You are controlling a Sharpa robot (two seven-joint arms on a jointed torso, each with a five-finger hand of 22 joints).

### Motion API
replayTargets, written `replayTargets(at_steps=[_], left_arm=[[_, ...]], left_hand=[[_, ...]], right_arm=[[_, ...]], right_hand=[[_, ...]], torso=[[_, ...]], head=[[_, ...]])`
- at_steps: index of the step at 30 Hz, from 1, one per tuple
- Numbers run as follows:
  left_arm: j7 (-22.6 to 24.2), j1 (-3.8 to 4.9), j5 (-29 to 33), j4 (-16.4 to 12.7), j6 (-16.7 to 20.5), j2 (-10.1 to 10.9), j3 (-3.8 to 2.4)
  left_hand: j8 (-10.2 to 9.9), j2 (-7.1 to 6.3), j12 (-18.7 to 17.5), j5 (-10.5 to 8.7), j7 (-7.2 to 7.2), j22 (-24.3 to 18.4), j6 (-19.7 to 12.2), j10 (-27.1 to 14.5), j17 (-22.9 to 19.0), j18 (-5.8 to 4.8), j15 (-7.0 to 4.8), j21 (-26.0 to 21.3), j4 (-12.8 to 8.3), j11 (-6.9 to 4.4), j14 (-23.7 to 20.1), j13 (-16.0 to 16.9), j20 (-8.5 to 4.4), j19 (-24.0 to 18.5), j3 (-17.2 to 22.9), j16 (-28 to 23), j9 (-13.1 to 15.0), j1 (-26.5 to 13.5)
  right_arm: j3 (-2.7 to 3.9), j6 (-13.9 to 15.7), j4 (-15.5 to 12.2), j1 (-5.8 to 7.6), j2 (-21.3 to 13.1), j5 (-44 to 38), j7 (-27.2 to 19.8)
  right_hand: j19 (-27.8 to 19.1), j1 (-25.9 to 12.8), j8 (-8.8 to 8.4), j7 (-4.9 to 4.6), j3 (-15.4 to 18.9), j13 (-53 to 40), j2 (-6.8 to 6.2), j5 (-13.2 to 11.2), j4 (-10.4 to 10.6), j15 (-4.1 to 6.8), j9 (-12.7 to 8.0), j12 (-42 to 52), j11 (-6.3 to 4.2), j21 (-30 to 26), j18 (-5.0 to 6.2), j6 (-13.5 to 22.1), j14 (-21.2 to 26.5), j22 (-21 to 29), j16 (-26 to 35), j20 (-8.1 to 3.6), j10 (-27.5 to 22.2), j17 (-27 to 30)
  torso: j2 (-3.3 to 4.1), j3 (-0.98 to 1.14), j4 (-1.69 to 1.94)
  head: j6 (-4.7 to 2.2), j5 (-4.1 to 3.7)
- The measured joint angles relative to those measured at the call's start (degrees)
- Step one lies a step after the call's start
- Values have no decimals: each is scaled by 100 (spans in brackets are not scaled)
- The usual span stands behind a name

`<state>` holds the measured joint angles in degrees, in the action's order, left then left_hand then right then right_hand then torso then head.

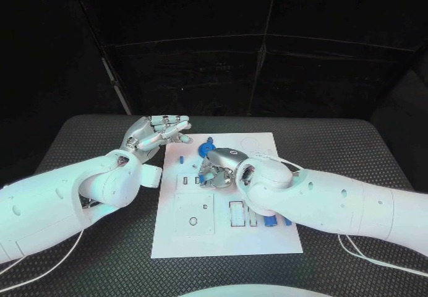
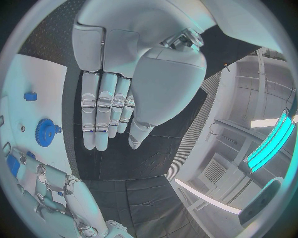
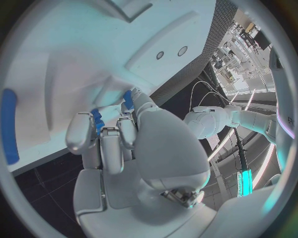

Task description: Assemble the parts on the task board

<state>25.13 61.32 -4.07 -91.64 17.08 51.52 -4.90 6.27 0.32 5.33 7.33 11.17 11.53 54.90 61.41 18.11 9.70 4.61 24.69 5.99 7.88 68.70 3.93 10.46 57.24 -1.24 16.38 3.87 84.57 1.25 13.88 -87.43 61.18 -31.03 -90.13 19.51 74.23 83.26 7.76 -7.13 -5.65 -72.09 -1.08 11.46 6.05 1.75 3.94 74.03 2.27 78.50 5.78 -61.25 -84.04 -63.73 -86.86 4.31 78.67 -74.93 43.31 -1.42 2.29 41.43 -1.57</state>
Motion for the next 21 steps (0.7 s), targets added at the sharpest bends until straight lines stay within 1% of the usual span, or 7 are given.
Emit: replayTargets(at_steps=[2, 4, 8, 10, 11, 17, 21], left_arm=[[-1, 0, 0, 0, 0, 0, 0], [-2, 0, 0, 0, -1, 1, 0], [-3, 0, 0, 1, -1, 1, 0], [-4, 0, 0, 2, -2, 1, 0], [-4, 0, 0, 2, -2, 1, 0], [-6, 0, 0, 2, -4, 1, 0], [-7, 0, 0, 2, -5, 3, 1]], left_hand=[[0, 0, 0, 0, 0, 0, 0, 0, 0, 0, 0, 0, 0, 0, 0, 0, 0, 0, 0, 0, 0, 0], [0, 0, 0, 0, 0, 0, 0, 0, 0, 0, 0, 0, 0, 0, 0, 0, 0, 0, 0, 0, 0, 0], [0, 0, 0, 0, 0, 0, 0, 0, 0, 0, 0, 0, 0, 0, 0, 0, 0, 0, 0, 0, 0, 0], [0, 0, 0, 0, 0, 0, 0, 0, 0, 0, 0, 0, 0, 0, 0, 0, 0, 0, 0, 0, 0, 0], [0, 0, 0, 0, 0, 1, 0, 0, 0, 0, 0, 0, 0, 0, 0, 0, 0, 0, 0, 0, 0, 0], [0, 0, 0, 0, 0, 4, 0, 0, -1, 0, 0, 0, 0, 0, 0, 0, 0, 0, 0, 0, 0, 0], [0, 0, 0, 0, 0, 4, 0, 0, -1, 0, 0, 0, 0, 0, 0, 0, 0, 0, 0, 0, 0, 0]], right_arm=[[-2, -4, -2, -3, 0, -18, 7], [-5, -6, -3, -8, 0, -40, 18], [-9, -7, -3, -16, 1, -82, 48], [-9, -6, -2, -18, 4, -101, 59], [-9, -5, -2, -18, 6, -112, 68], [-7, 1, 2, -19, 13, -160, 99], [-7, 9, 7, -21, 16, -183, 120]], right_hand=[[-23, -11, -23, -36, 0, 7, -11, 0, 0, 0, -6, -17, 29, -22, 0, 38, 0, 5, 0, 23, -30, 0], [-21, -38, -29, -29, -7, 31, -24, 1, 8, 0, -6, -26, 39, -24, 0, 68, 0, 14, 0, 21, -39, 0], [-21, -87, -67, -46, -23, 34, -59, 68, 23, 0, -6, -38, 39, -24, 0, 93, 0, 14, 22, 21, -39, 1], [-23, -99, -67, -76, -39, 33, -71, 94, 39, 0, -6, -38, 57, -24, 0, 124, 0, 14, 22, 23, -57, 1], [-41, -122, -67, -76, -39, 33, -95, 111, 39, 0, -6, -38, 59, -24, 0, 124, 0, 17, 21, 41, -59, 1], [-41, -156, -66, -68, -56, 29, -130, 137, 56, -2, -5, -38, 59, -24, 0, 133, 2, 20, 21, 41, -58, 1], [-41, -232, -90, -88, -70, 30, -205, 159, 70, -42, -1, -38, 72, -45, 0, 177, 1, 33, 21, 41, -71, 1]], torso=[[0, 0, 1], [1, 0, 1], [1, 0, 2], [1, 0, 3], [1, 0, 3], [1, 0, 3], [1, 0, 3]], head=[[0, 2], [0, 3], [5, 6], [5, 7], [5, 7], [5, 10], [10, 10]])
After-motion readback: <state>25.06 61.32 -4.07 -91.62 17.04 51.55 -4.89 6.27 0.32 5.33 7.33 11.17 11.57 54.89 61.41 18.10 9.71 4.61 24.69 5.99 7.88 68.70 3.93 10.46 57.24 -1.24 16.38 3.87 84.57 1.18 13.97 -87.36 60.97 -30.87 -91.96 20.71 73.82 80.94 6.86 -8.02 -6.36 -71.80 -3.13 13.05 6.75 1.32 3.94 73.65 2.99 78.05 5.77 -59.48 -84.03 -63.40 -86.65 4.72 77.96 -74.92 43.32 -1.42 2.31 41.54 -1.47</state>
